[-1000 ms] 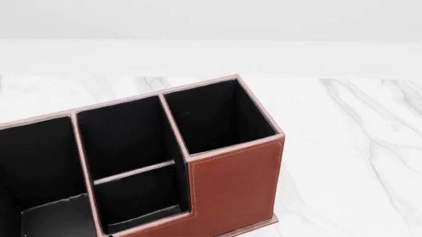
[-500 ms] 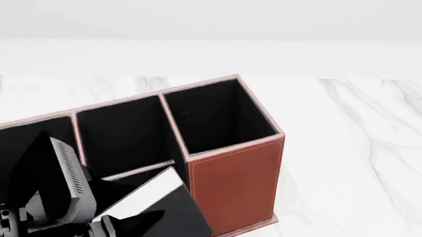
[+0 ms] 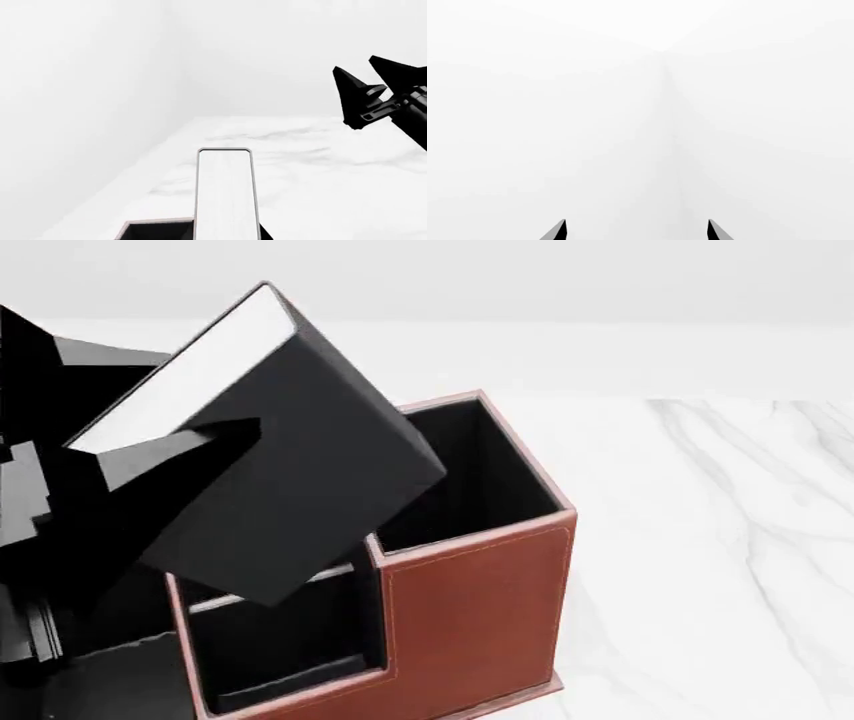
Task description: Pick up the book and place it in the front compartment of the caddy.
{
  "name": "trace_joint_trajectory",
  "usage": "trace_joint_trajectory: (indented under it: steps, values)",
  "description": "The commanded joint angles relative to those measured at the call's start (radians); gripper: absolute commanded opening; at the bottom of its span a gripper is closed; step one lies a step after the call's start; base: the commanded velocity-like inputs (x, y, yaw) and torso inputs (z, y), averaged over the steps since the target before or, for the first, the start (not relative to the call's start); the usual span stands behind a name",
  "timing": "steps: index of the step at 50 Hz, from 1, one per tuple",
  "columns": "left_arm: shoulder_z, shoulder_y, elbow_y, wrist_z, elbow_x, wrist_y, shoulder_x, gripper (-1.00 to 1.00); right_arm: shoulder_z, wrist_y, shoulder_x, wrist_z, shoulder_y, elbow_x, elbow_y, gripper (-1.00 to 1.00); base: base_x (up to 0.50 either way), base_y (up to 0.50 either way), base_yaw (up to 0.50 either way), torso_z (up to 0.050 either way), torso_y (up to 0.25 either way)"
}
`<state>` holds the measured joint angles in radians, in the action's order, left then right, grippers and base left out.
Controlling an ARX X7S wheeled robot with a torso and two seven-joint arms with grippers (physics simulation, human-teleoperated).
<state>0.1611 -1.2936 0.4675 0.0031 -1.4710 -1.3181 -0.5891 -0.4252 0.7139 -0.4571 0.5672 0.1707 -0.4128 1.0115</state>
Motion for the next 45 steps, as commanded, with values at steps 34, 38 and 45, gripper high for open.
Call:
trace_joint_trajectory:
  steps: [34,38,45]
  values:
    - [0.587,-0.471,-0.617,0.555,0.893,0.563,0.099,-1.0,-0.019,-0.081,0.038,-0.019,-0.022,-0.002,-0.052,1.0,0.0,0.0,0.0,0.0,0.001]
    - [0.641,-0.473,-0.654,0.568,0.931,0.547,0.105,-1.0,-0.027,-0.092,0.043,-0.022,-0.038,-0.004,-0.051,1.0,0.0,0.0,0.0,0.0,0.003]
    - [0.676,-0.462,-0.741,0.57,0.98,0.594,0.123,-1.0,-0.044,-0.105,0.048,-0.022,-0.059,-0.01,-0.042,1.0,0.0,0.0,0.0,0.0,0.0]
